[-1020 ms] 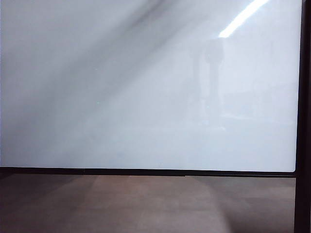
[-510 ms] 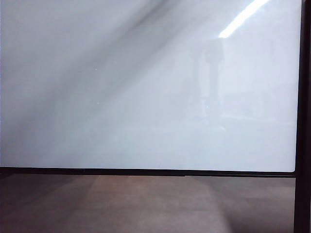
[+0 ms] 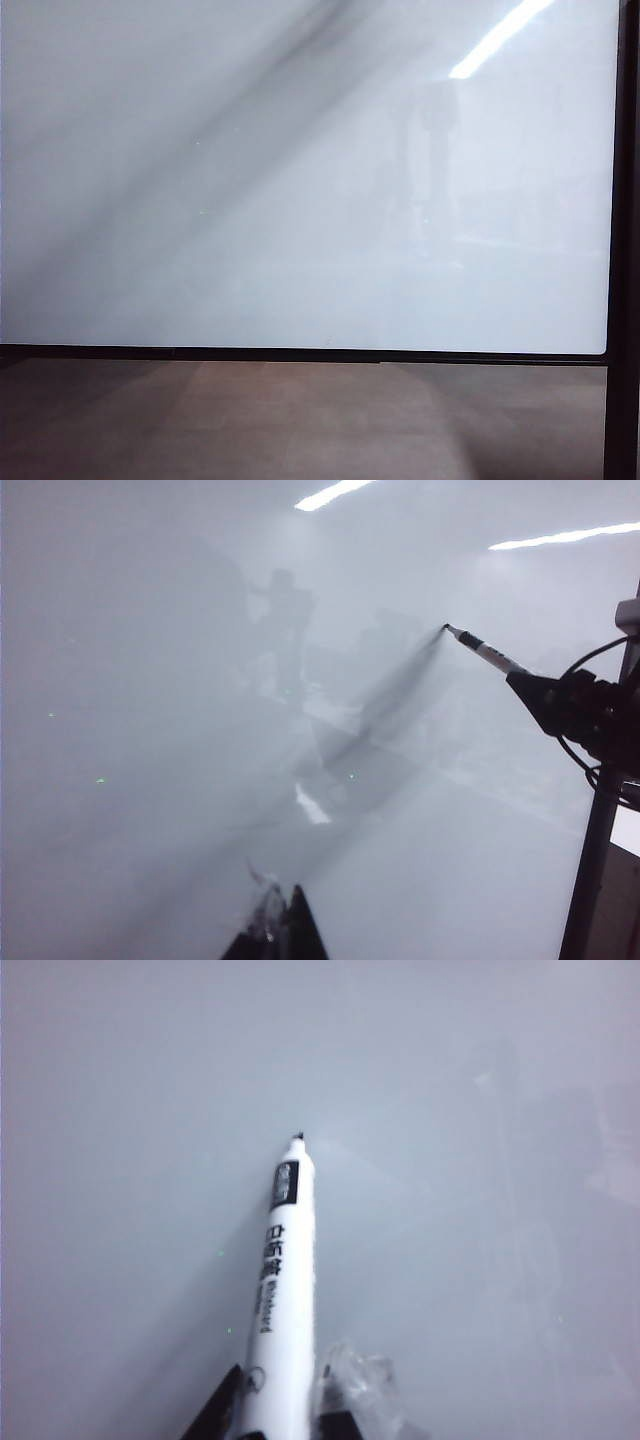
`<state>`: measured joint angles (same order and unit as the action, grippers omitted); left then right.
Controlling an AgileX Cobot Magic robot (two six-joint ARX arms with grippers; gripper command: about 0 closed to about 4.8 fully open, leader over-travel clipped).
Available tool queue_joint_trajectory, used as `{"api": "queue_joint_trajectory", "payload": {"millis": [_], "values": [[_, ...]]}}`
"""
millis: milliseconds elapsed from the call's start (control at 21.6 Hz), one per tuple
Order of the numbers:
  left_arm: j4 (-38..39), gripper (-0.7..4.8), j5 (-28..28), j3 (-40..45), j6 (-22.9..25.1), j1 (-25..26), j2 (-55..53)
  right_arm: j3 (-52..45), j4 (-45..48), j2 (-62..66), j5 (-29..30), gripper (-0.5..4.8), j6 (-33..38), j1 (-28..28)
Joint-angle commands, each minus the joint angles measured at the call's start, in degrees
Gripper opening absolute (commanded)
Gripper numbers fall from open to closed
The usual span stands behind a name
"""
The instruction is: Reach to the right to find the marker pen, pick it up, and write the number 17 on the whiteboard.
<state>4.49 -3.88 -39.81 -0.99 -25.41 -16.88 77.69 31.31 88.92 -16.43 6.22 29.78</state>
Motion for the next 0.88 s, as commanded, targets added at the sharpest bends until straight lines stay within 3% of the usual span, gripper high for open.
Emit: {"api": "queue_joint_trajectory", "payload": {"millis": [46,881], "values": [[-0.7,-0.05,0.0,-0.2,0.1,0.1,0.0,-0.5,-2.4,0.1,-0.4,-0.04,0.2,-0.1],[-0.7,-0.05,0.0,-0.2,0.1,0.1,0.0,-8.8,-0.6,0.0,-0.5,-0.04,4.9,0.0]]}}
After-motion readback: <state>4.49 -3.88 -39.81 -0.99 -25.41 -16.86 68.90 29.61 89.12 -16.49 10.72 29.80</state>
